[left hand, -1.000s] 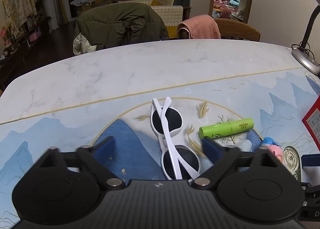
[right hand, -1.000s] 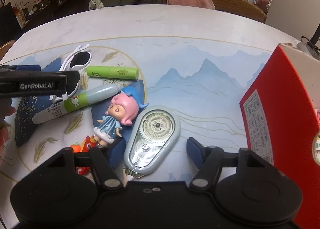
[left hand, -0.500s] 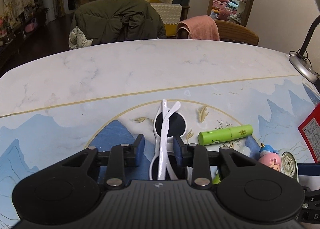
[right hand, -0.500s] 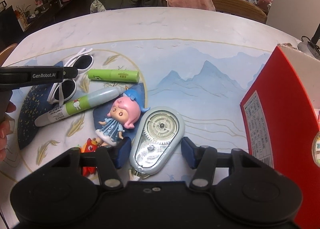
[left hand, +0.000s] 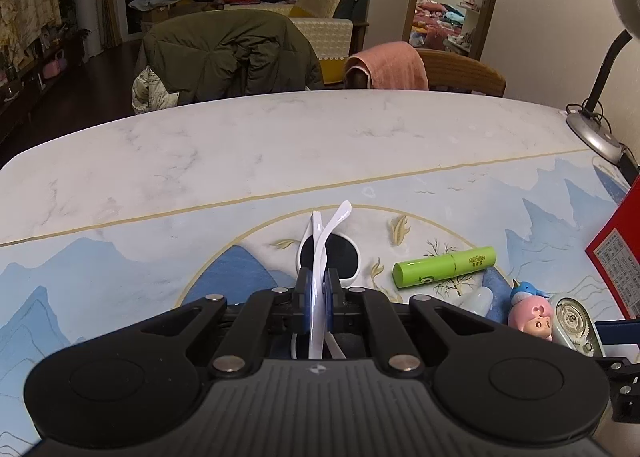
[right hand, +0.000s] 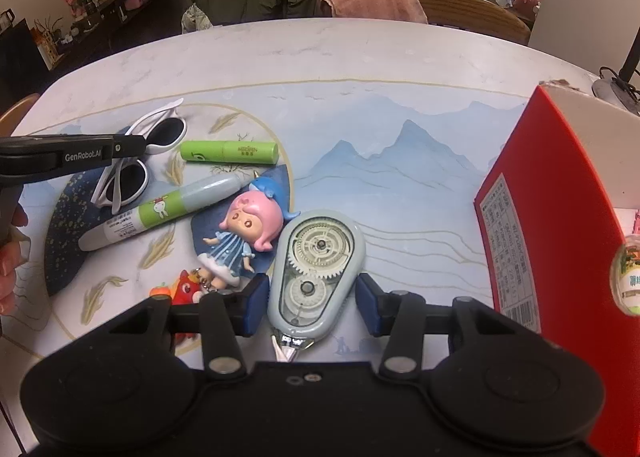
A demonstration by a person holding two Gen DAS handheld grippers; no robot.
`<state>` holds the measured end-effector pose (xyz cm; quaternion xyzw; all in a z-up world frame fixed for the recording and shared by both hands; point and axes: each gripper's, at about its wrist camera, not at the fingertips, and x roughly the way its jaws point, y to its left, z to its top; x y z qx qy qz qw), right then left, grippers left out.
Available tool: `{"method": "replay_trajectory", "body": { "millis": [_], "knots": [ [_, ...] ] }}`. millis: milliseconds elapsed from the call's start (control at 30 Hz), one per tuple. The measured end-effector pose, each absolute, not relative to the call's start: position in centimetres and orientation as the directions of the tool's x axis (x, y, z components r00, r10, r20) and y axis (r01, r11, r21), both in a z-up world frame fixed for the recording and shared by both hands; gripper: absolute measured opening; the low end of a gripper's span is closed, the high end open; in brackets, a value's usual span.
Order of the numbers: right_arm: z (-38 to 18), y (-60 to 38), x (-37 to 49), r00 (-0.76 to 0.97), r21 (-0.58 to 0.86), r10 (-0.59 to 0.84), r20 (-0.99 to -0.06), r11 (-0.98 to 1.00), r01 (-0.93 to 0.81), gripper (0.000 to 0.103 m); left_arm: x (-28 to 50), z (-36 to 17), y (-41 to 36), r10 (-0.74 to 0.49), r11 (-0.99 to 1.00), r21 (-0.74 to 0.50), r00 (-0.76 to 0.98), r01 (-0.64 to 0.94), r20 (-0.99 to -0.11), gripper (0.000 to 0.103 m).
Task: Organize rigid objects
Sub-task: 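Grasp the white sunglasses with the left tool while the right tool grasps the tape dispenser, then carry the sunglasses and tape dispenser into the red shoebox with both tools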
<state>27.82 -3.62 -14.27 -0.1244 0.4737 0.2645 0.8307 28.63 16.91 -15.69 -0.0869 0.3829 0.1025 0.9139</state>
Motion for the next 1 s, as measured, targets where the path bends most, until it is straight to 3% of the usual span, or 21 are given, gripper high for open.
{"method": "replay_trajectory", "body": {
  "millis": [1000],
  "knots": [
    [-5.1,-12.4,22.2,0.446,0.203,0.478,-0.757,0.821,-0.534,0.043,22.8,-7.3,14.0,0.026,0.976,-0.139,0.729,-0.165,-0.684,0.006]
  ]
}}
